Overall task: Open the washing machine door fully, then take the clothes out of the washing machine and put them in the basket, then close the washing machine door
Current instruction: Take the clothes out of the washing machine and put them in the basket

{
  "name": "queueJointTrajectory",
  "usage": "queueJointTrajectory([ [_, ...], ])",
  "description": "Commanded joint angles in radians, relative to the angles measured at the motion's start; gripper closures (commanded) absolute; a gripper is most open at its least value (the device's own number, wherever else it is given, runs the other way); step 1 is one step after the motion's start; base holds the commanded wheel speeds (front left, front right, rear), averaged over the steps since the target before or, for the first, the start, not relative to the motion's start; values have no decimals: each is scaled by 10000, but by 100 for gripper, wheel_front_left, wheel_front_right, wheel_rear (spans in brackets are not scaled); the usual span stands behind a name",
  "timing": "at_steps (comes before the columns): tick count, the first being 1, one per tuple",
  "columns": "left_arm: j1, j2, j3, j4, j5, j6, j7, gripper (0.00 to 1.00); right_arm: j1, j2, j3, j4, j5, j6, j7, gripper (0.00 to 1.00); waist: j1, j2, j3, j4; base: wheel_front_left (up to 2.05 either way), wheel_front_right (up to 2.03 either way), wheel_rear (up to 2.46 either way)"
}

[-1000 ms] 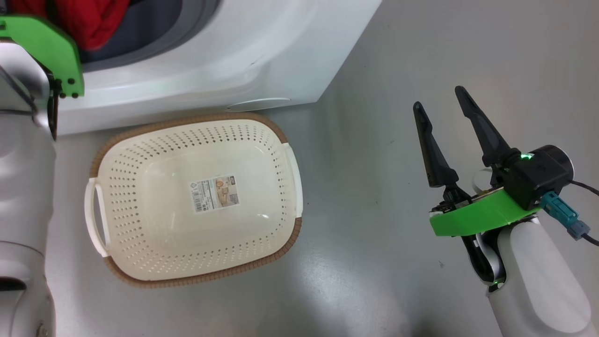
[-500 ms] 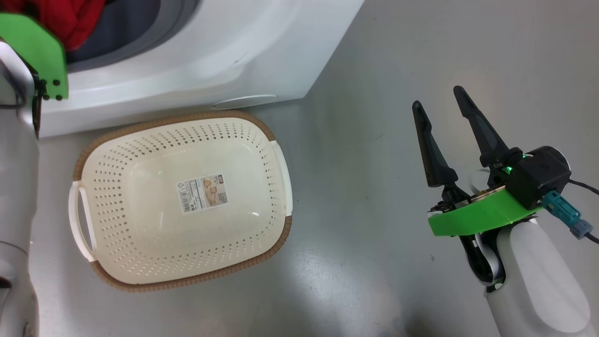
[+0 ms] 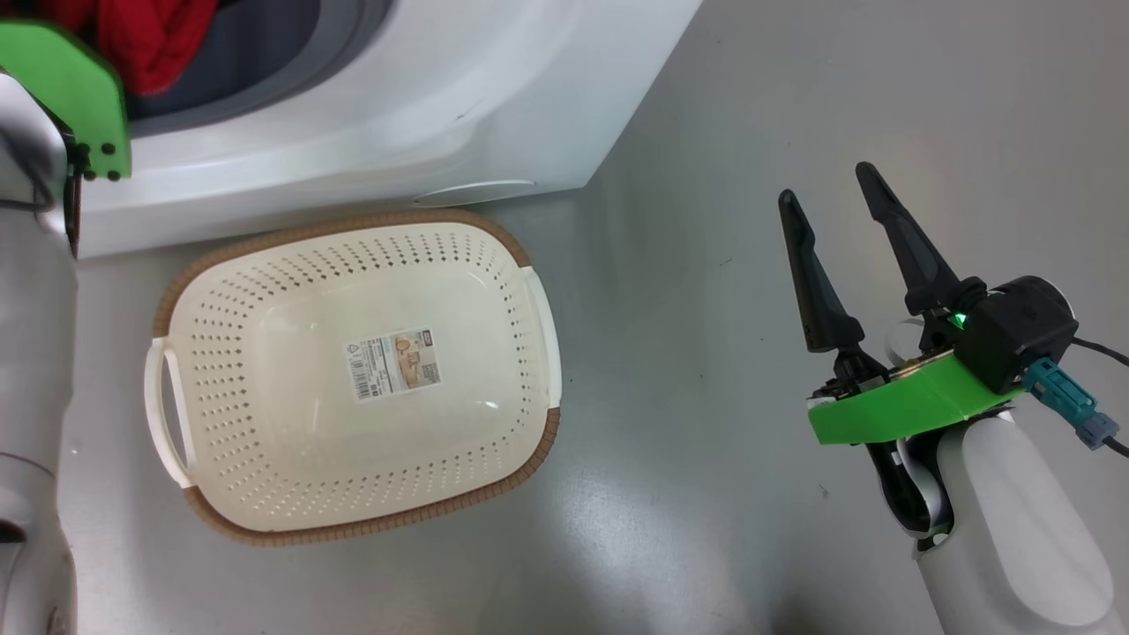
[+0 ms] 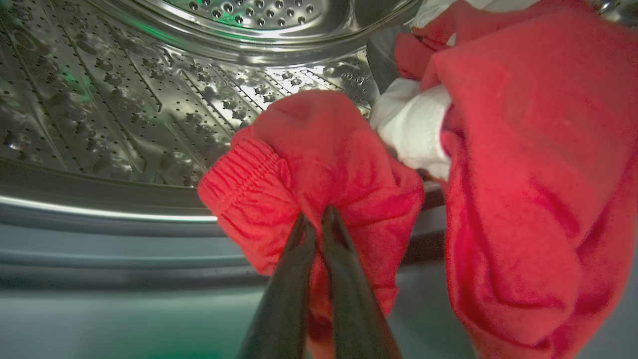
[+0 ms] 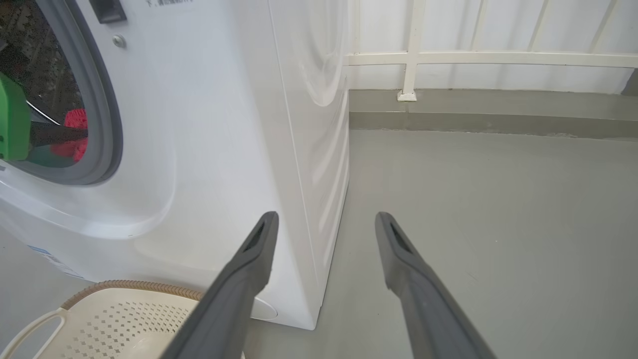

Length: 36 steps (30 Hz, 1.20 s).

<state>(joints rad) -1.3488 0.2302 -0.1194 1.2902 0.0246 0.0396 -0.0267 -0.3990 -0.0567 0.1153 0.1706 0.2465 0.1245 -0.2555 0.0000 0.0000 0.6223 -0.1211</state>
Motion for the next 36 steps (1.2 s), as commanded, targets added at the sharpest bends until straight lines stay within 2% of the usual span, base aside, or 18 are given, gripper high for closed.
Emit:
queueJointTrajectory([
  [1, 81, 387, 174, -274, -233, 73, -223, 100, 22, 63, 198, -188, 25, 62, -63, 0, 0, 0, -34, 39, 0, 0, 0],
  [5, 217, 320, 421, -413, -610, 22, -891, 100, 14, 64, 176, -133, -5, 62, -63, 0, 0, 0, -112, 113, 0, 0, 0],
  [11, 471, 144, 750, -711, -1174, -307, -1882, 100, 41, 64, 116, -99, -72, 62, -63, 0, 0, 0, -287, 281, 0, 0, 0],
  [18, 1130, 67, 1069, -1577, -1702, -744, -2327, 100, 85, 64, 86, -68, -151, 62, -63, 0, 0, 0, -597, 445, 0, 0, 0],
  [26, 2902, -34, 1730, -4582, -2069, -724, -2347, 100, 192, 64, 52, -2, -320, 62, -63, 0, 0, 0, -1027, 590, 0, 0, 0],
  [36, 4994, -562, 2569, -6996, -2267, -1024, -2349, 100, 423, 64, 39, 133, -633, 62, -63, 0, 0, 0, -1820, 721, 0, 0, 0],
])
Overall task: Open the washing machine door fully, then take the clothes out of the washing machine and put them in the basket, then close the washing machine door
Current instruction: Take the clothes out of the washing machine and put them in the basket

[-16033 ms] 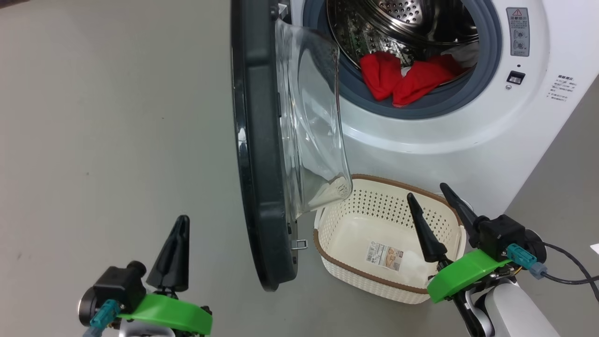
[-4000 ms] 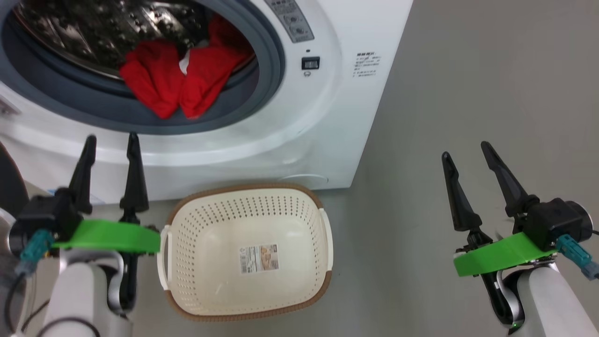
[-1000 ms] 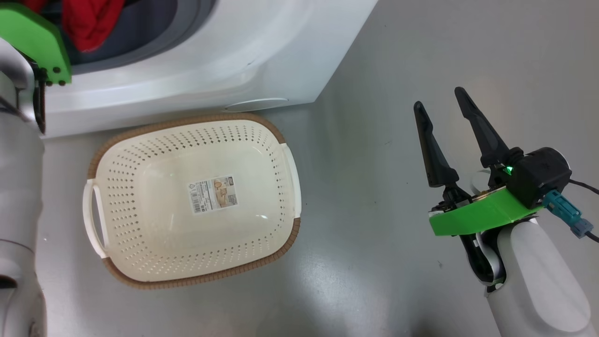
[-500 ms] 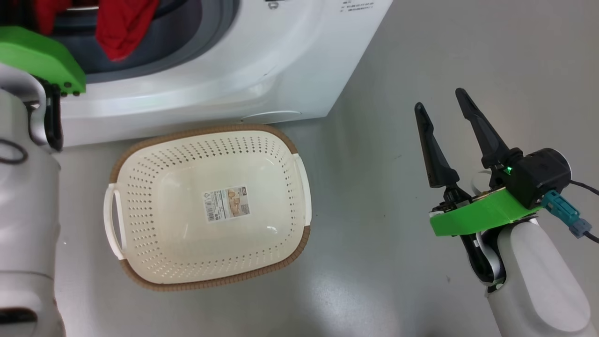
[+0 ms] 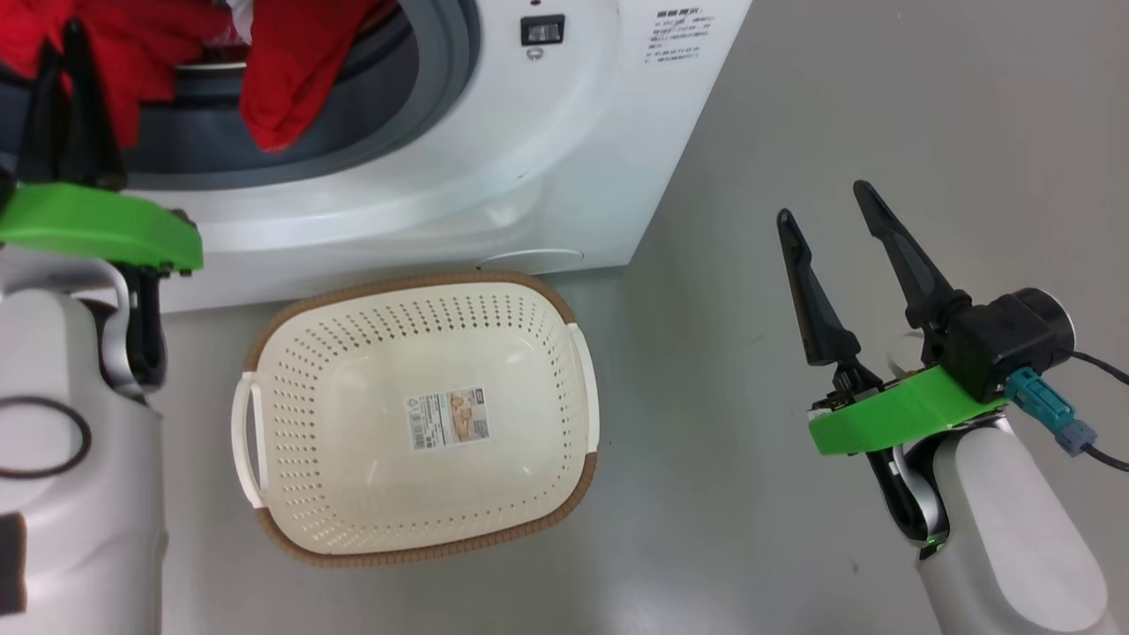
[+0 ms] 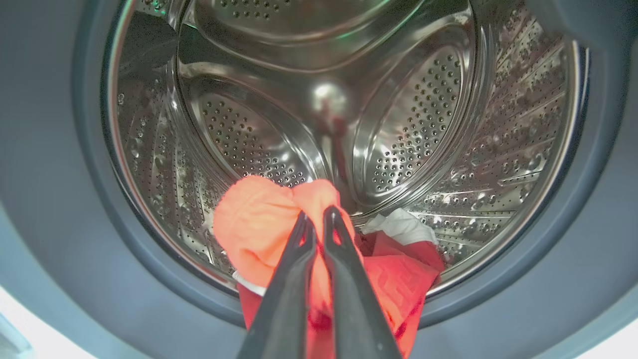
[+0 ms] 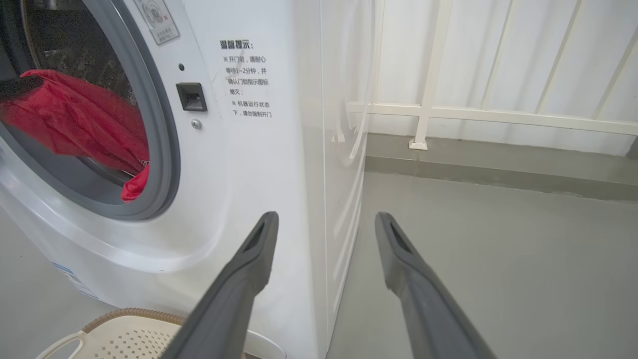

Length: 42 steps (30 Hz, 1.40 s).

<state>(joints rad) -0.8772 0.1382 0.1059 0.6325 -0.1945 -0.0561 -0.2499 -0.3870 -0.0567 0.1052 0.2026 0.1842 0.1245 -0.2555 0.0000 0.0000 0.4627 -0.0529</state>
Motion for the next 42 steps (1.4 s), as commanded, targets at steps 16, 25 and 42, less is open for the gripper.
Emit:
queueJointTrajectory([
  [16, 2519, -254, 907, -3141, -248, -582, -118, 100, 823, 64, 82, -53, -1, 62, -63, 0, 0, 0, -1423, 109, 0, 0, 0],
  [25, 3670, -494, 551, -4434, -368, -682, -118, 100, 1119, 64, 103, 97, 17, 62, -63, 0, 0, 0, -2182, 228, 0, 0, 0],
  [42, 5248, -796, -512, -5195, -855, -466, 585, 100, 1388, 64, 180, 23, 86, 62, -63, 0, 0, 0, -2229, 270, 0, 0, 0],
])
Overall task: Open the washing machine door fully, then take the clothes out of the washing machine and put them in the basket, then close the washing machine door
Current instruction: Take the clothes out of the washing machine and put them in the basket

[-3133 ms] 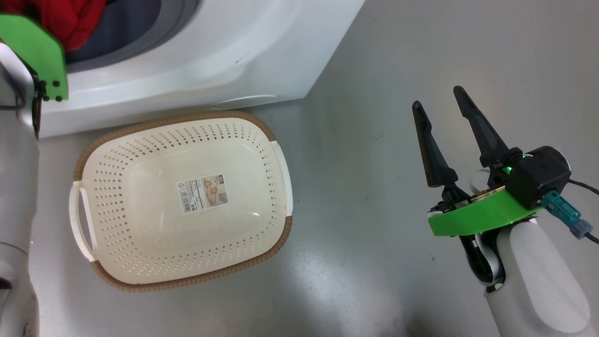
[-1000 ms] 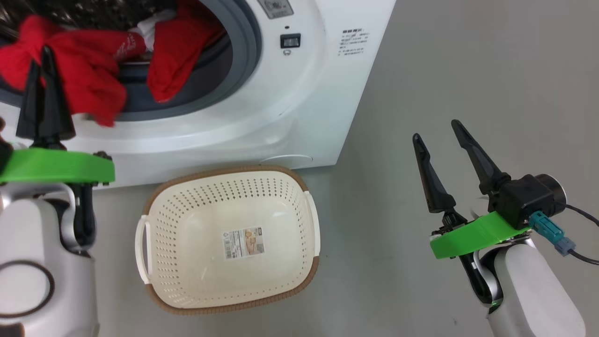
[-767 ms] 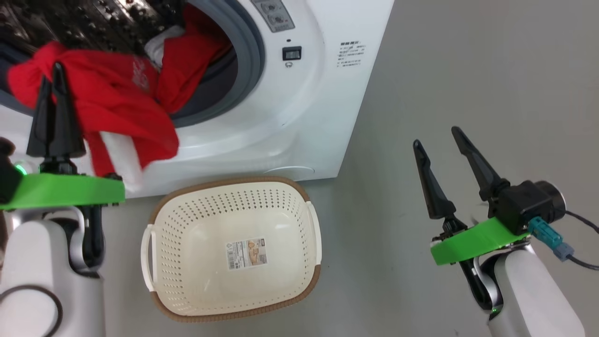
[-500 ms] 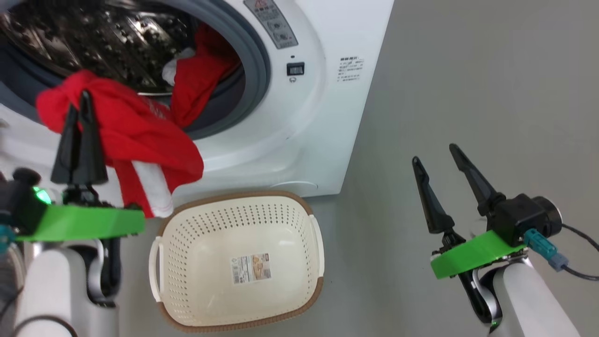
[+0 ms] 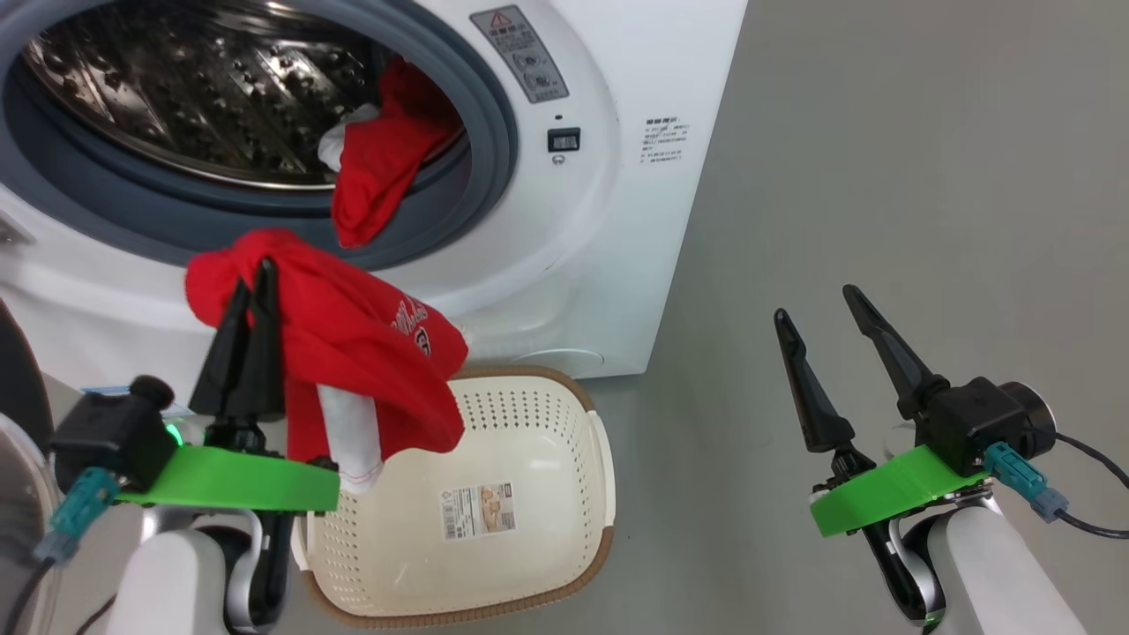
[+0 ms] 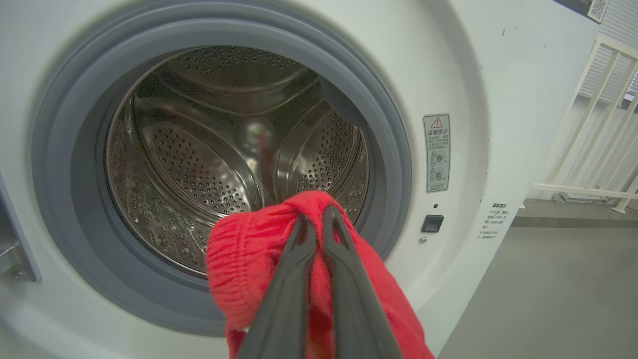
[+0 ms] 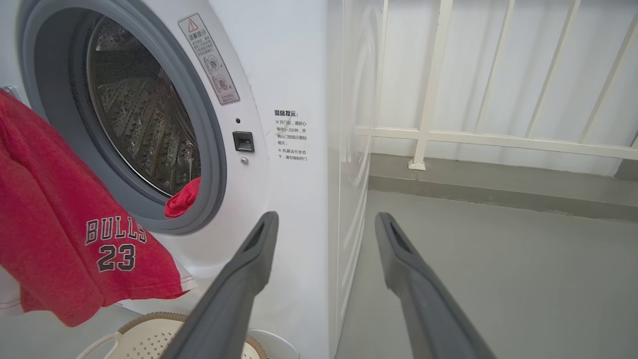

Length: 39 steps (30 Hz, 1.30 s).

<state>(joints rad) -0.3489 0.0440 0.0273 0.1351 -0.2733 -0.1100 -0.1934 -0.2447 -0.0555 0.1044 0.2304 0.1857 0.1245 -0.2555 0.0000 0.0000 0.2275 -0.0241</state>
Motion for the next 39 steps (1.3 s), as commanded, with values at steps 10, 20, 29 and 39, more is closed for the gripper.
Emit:
queueJointTrajectory([
  [10, -430, 97, -226, 2011, -320, 309, 230, 100, -265, 53, 177, -293, 62, 62, -63, 0, 0, 0, 748, -116, 0, 0, 0],
  [20, -1527, 175, -514, 5427, -728, 74, 888, 100, -591, 53, 200, -310, 183, 62, -63, 0, 0, 0, 1504, -231, 0, 0, 0],
  [29, -2861, 248, -799, 8459, -989, -61, 1958, 100, -941, 53, 311, -392, 315, 62, -63, 0, 0, 0, 2189, -356, 0, 0, 0],
  [39, -3885, 253, -1239, 10329, -1473, -199, 2274, 100, -1258, 53, 394, -489, 468, 62, -63, 0, 0, 0, 2875, -710, 0, 0, 0],
])
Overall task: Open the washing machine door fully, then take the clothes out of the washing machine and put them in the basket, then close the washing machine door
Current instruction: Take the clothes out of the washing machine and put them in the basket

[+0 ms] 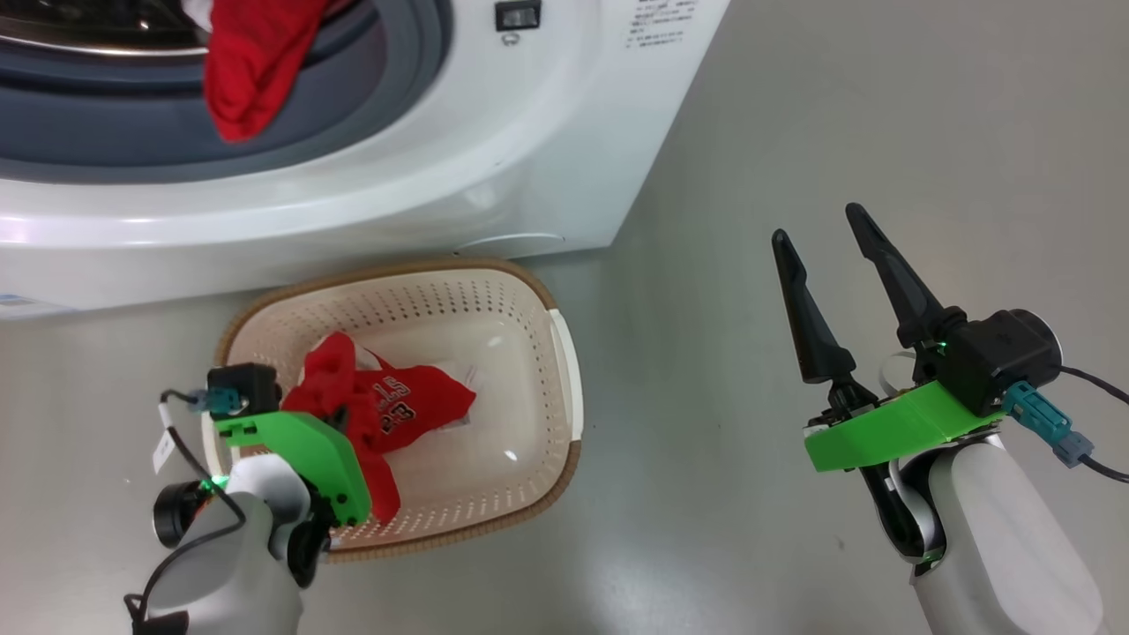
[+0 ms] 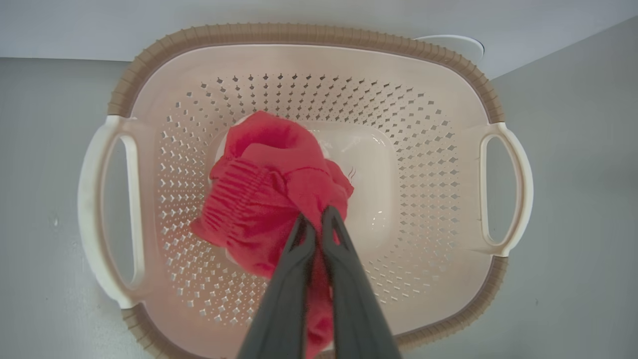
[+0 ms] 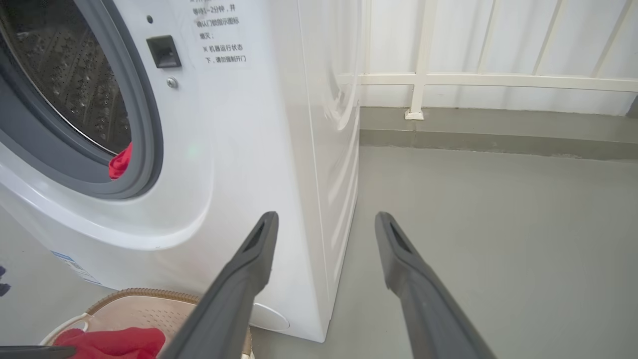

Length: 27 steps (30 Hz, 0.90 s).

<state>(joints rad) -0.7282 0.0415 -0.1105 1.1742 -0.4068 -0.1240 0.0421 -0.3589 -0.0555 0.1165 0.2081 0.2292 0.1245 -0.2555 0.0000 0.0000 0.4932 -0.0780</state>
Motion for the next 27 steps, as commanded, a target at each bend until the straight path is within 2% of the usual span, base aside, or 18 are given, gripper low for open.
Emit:
queueJointTrajectory([
  [1, -154, 280, 52, 28, -172, -61, -68, 100, -138, 53, 276, -278, 49, 62, -63, 0, 0, 0, 297, -214, 0, 0, 0],
  [10, -472, 247, -787, 243, -1005, -65, 44, 100, -302, 53, 289, -354, 135, 62, -63, 0, 0, 0, 772, -426, 0, 0, 0],
  [18, -365, 391, -1383, 136, -1628, -66, -8, 100, -343, 53, 286, -313, 207, 62, -63, 0, 0, 0, 732, -441, 0, 0, 0],
  [19, -364, 449, -1451, 178, -1636, -66, -126, 35, -337, 53, 275, -299, 207, 62, -63, 0, 0, 0, 713, -428, 0, 0, 0],
  [20, -379, 501, -1489, 248, -1641, -66, -258, 0, -334, 53, 267, -284, 207, 62, -63, 0, 0, 0, 695, -413, 0, 0, 0],
  [27, -381, 476, -1789, 500, -1757, -66, -947, 0, -288, 53, 268, -161, 190, 62, -63, 0, 0, 0, 340, -253, 0, 0, 0],
])
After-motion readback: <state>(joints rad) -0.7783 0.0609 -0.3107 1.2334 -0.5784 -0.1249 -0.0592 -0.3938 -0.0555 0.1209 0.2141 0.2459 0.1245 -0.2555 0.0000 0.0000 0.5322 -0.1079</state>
